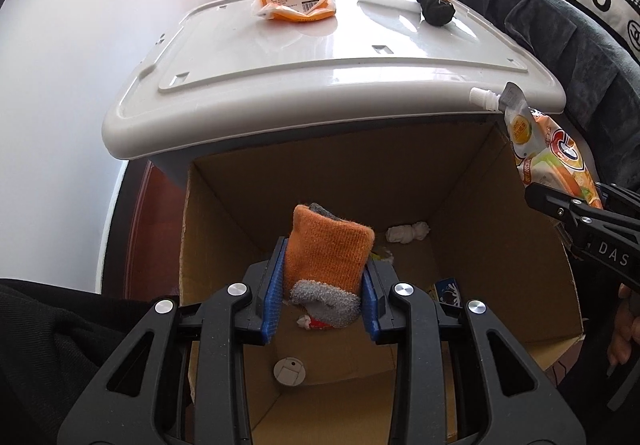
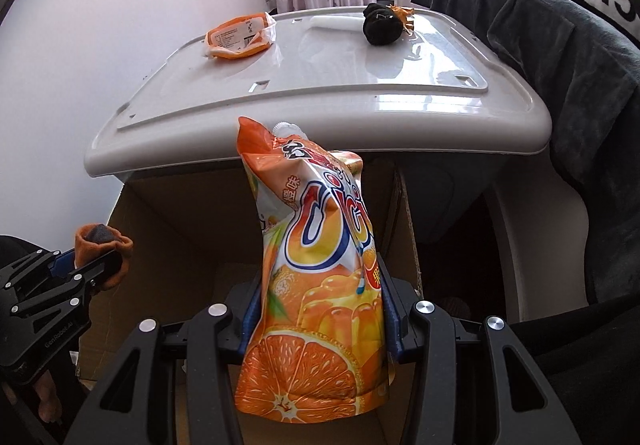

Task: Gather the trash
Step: 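Open the left gripper to drop the sock while the right drops the pouch into the box, then grasp the black sock on the lid with the right gripper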

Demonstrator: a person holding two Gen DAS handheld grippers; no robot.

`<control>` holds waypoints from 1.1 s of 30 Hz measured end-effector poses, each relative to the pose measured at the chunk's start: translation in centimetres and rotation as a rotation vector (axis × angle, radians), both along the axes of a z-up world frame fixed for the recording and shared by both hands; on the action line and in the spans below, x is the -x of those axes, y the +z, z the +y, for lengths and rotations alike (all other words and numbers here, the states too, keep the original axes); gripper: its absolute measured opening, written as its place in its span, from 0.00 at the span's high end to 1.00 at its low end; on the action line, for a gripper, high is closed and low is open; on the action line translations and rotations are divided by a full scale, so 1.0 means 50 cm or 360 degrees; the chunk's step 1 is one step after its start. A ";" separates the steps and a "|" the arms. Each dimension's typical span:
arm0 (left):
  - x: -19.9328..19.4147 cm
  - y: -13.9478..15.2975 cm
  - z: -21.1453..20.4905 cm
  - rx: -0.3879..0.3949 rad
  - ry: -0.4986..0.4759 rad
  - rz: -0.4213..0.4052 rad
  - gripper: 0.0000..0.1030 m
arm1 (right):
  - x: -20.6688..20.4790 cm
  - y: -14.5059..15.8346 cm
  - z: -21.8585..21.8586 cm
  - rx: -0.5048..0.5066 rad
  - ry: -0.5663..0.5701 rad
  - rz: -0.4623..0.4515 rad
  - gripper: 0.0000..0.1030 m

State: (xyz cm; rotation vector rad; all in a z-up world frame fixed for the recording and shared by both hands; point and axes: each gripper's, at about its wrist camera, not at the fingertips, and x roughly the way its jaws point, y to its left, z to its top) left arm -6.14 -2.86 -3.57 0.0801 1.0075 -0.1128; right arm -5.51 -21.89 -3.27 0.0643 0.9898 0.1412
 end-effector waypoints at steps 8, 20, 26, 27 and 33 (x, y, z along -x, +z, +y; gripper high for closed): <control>-0.017 -0.023 0.027 0.0088 0.0107 0.0158 0.11 | -0.005 -0.007 0.003 -0.0011 0.0005 0.0039 0.29; -0.015 -0.025 0.041 0.0144 0.0149 0.0152 0.11 | -0.016 -0.011 -0.014 -0.0031 -0.0075 0.0052 0.30; -0.035 -0.001 0.026 0.0115 0.0125 0.0098 0.11 | -0.065 0.024 -0.019 -0.0068 -0.0047 0.0037 0.29; -0.040 0.011 0.022 0.0107 0.0111 0.0069 0.11 | -0.082 0.039 -0.021 -0.0059 -0.0039 0.0007 0.29; -0.107 0.071 -0.014 0.0069 0.0049 -0.0090 0.11 | -0.275 0.143 -0.045 0.0046 -0.0021 -0.0201 0.28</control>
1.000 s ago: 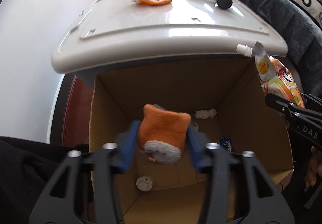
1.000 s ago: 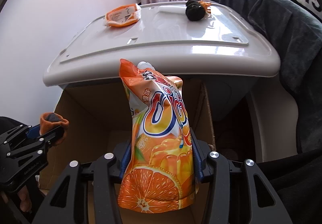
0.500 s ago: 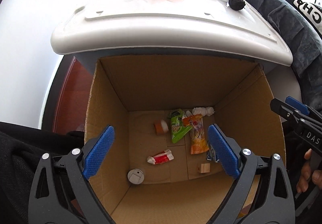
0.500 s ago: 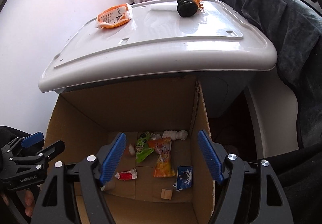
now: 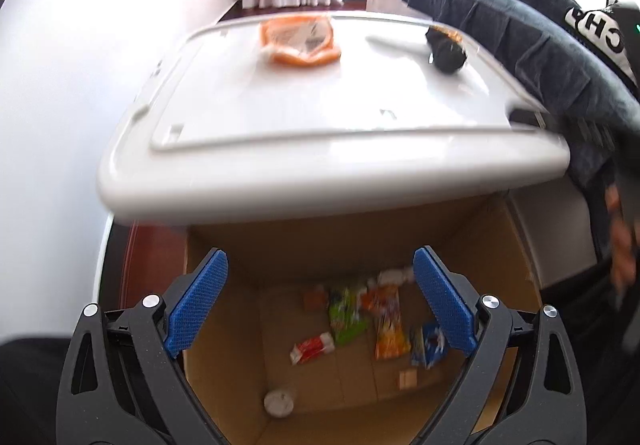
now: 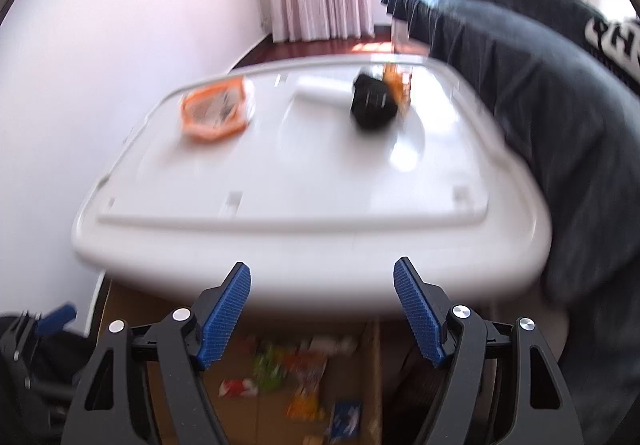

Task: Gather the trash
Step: 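Grasp the black sock on the lid with the right gripper, then grasp the orange-and-white barcode packet with the left gripper while the right holds the black sock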

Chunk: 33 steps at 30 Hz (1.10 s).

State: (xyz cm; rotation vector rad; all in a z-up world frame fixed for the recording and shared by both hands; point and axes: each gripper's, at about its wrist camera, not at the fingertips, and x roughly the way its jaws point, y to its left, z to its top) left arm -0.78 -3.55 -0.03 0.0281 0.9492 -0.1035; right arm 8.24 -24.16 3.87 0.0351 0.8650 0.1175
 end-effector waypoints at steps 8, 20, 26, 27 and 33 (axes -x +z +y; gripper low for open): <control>-0.027 -0.047 0.002 -0.0032 0.0061 0.0056 0.11 | -0.252 -0.033 -0.014 0.0237 -0.0006 -0.0059 0.26; -0.035 -0.057 -0.017 -0.0057 0.0021 0.0038 0.11 | -0.378 -0.128 -0.017 0.0342 -0.0141 0.0101 0.50; -0.028 -0.058 -0.020 -0.0075 0.0013 0.0027 0.11 | -0.332 -0.110 -0.026 0.0193 -0.0138 0.0141 0.54; -0.026 -0.057 -0.021 -0.0076 0.0014 0.0023 0.11 | -0.321 -0.108 -0.030 0.0131 -0.0133 0.0161 0.54; -0.020 -0.051 -0.020 -0.0116 0.0008 0.0007 0.11 | -0.211 -0.109 -0.018 -0.0095 -0.0076 0.0293 0.54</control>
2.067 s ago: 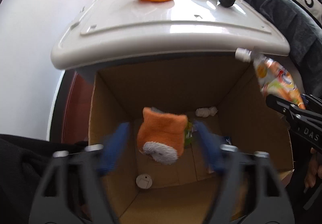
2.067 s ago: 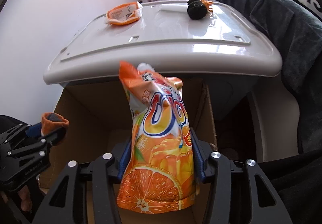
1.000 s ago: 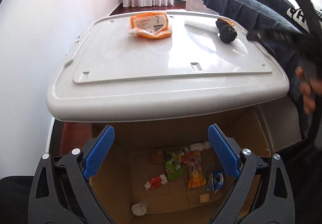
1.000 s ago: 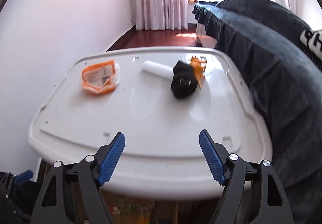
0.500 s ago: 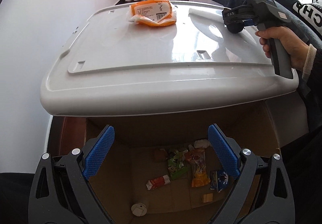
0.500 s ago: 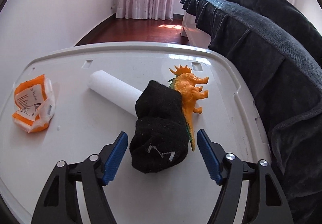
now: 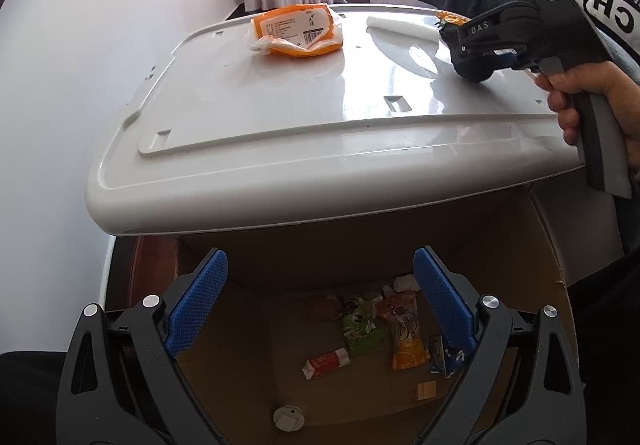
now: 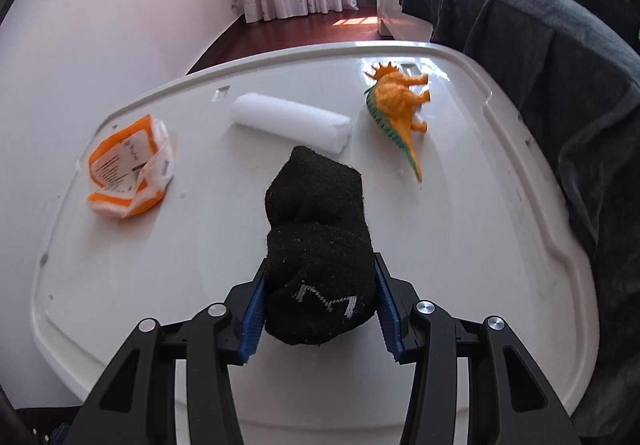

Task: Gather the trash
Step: 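Grasp the orange-and-white barcode packet with the left gripper while the right holds the black sock, then carry the barcode packet with the left gripper over the box while the right carries the black sock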

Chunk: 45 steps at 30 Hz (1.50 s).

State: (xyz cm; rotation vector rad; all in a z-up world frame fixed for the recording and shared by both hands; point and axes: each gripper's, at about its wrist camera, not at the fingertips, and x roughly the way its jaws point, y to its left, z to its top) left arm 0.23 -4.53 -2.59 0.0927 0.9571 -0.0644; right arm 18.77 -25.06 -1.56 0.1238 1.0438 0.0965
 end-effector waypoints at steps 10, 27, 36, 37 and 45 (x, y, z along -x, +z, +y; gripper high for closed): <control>-0.114 0.107 0.025 -0.0116 -0.0268 0.0057 0.11 | 0.089 0.009 0.021 0.0021 0.0038 -0.0055 0.54; -0.551 0.073 0.038 -0.0307 -0.0845 -0.0144 0.11 | 0.050 0.003 0.002 -0.0068 0.0042 0.0045 0.53; -0.638 -0.007 0.033 -0.0233 -0.0784 0.0037 0.55 | 0.047 0.000 0.008 -0.0052 0.0066 0.0053 0.52; -0.631 -0.004 0.035 -0.0235 -0.0760 0.0001 0.63 | 0.047 0.000 0.010 -0.0045 0.0067 0.0051 0.52; -0.549 0.017 0.051 -0.0187 -0.0326 -0.0101 0.83 | 0.059 0.004 0.022 0.0025 0.0076 0.0007 0.53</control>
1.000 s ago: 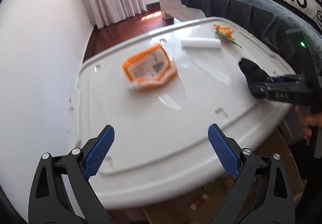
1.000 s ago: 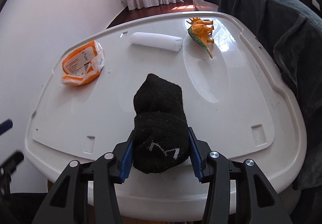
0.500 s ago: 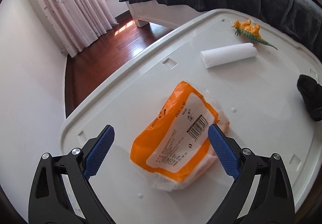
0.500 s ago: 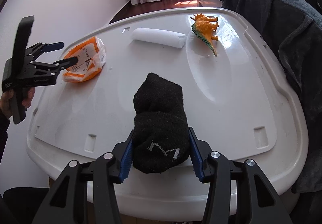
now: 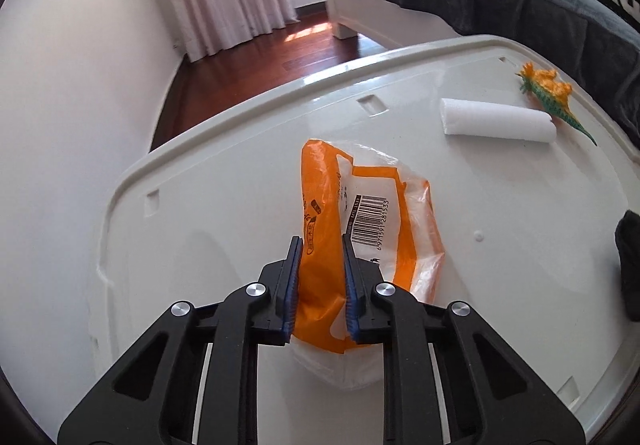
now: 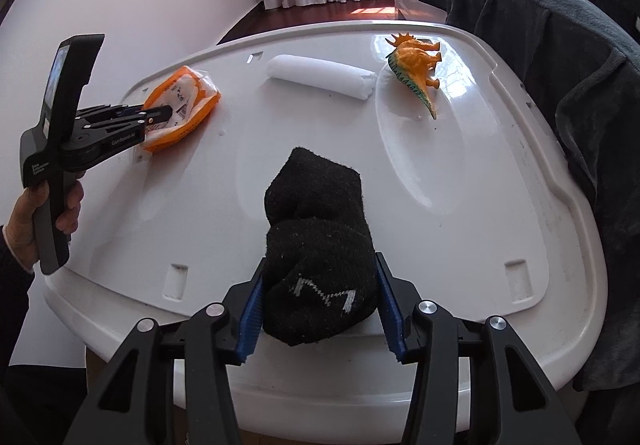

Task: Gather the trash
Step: 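Carry the barcode packet with the left gripper over the box while the right carries the black sock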

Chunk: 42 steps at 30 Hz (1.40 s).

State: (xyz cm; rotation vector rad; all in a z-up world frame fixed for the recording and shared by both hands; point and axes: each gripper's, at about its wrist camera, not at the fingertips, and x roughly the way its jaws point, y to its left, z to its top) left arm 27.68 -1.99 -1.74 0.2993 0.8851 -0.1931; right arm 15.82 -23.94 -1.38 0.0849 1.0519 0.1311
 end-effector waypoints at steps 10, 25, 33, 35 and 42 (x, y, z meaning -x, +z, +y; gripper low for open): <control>0.149 0.010 -0.003 -0.0040 0.0390 -0.0041 0.87 | 0.019 0.004 0.031 0.0082 0.0011 -0.0086 0.53; 0.357 0.095 -0.005 0.0037 0.0525 -0.0087 0.87 | 0.148 0.082 0.062 -0.0044 0.0030 -0.0287 0.53; 0.497 0.098 0.011 0.0154 0.0549 -0.0014 0.87 | 0.275 0.071 0.043 -0.0047 -0.0007 -0.0312 0.53; 0.533 0.089 0.011 0.0166 0.0558 0.0007 0.87 | 0.310 0.062 0.039 -0.0037 -0.0016 -0.0300 0.53; 0.638 0.046 0.018 0.0173 0.0589 0.0067 0.87 | 0.396 0.030 0.042 -0.0029 -0.0029 -0.0247 0.53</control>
